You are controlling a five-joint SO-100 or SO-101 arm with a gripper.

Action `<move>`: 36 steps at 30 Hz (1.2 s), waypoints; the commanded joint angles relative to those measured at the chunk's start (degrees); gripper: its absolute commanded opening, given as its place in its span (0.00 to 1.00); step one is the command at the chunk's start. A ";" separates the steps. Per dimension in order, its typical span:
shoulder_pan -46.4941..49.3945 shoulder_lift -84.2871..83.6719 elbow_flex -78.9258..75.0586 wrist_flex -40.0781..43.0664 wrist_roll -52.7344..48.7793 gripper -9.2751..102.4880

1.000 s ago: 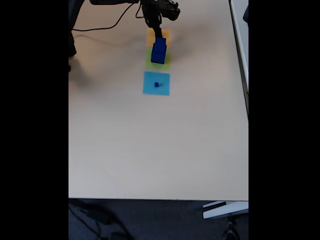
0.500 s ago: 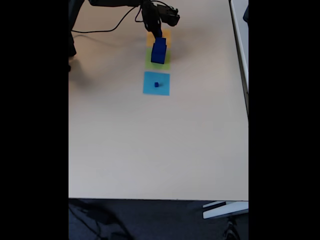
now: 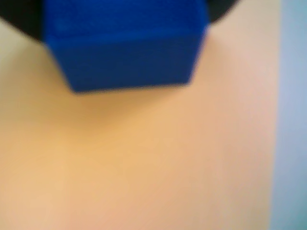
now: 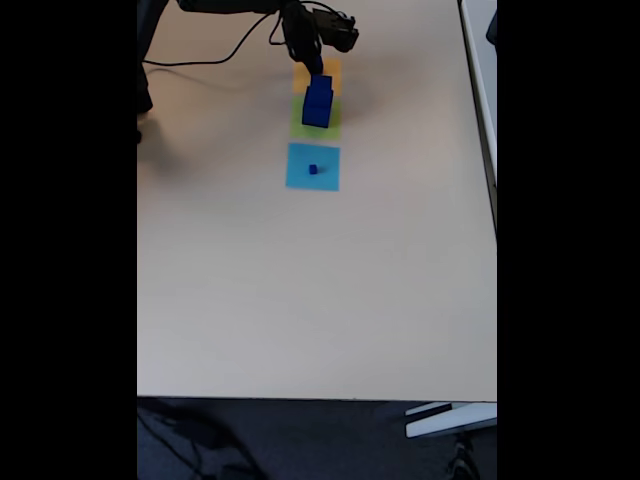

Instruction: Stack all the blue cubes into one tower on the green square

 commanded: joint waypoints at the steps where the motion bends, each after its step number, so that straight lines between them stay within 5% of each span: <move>1: 1.23 6.06 -2.29 2.81 -2.29 0.09; 13: 5.19 9.84 -19.86 11.25 -7.91 0.09; 28: 15.03 17.05 -21.62 11.78 -18.28 0.08; 36: 18.11 19.25 -20.48 20.04 -15.29 0.08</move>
